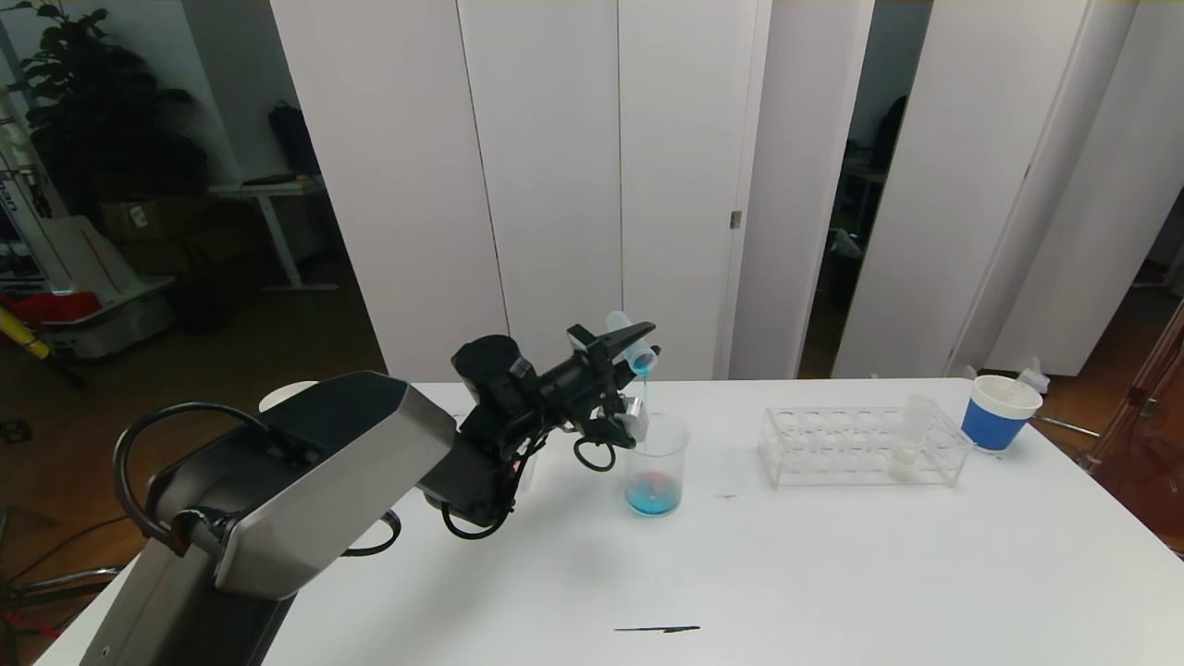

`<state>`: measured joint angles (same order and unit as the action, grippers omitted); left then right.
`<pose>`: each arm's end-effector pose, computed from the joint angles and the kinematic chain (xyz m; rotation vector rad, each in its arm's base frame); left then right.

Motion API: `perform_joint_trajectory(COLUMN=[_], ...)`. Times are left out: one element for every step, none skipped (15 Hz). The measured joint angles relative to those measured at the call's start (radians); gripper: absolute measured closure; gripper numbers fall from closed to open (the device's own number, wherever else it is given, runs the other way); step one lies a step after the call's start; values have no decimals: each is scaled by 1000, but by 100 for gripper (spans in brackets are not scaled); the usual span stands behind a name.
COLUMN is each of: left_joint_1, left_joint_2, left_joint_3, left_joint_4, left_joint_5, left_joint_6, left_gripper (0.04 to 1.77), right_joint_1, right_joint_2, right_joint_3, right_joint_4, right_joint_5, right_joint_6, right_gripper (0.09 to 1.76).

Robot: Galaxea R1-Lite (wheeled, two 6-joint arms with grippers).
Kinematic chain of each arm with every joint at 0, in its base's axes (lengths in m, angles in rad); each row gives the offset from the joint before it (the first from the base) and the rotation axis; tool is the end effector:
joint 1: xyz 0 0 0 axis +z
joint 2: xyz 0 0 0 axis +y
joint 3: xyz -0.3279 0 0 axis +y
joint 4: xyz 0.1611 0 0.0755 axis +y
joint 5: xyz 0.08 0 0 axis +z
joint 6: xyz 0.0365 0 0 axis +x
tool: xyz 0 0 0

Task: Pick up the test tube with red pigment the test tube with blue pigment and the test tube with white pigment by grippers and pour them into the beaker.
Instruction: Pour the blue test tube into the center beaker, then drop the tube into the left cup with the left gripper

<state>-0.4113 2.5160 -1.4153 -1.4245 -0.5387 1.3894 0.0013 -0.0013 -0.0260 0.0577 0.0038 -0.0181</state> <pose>0.4615 -0.2217 0.1180 1.2852 -0.9306 -0.5499 -0.0525 0.0001 0.0759 -0.0181 0.0304 0.0054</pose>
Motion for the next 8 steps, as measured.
perform_joint_trajectory(left_joint_1=[0,0,0,0,0,0,0,0], left_joint_2=[1,2,2,3,3,3,3,3], left_joint_3=[0,0,1,1,1,1,1,1], left_joint_4=[0,0,-1,-1,-4,-10,-12,-12], left_joint_5=[1,2,2,2,1,2,2,1], left_joint_6=[0,1,2,2,6,7,7,7], left_gripper=[123,123,123,123,123,123,123,123], right_joint_1=[0,0,0,0,0,0,0,0], right_joint_2=[0,0,0,0,0,0,0,0], right_joint_3=[0,0,0,0,0,0,0,0], right_joint_4=[0,0,0,0,0,0,0,0], right_joint_5=[0,0,0,0,0,0,0,0], right_joint_6=[0,0,0,0,0,0,0,0], right_gripper=[10,10,10,10,10,10,10,10])
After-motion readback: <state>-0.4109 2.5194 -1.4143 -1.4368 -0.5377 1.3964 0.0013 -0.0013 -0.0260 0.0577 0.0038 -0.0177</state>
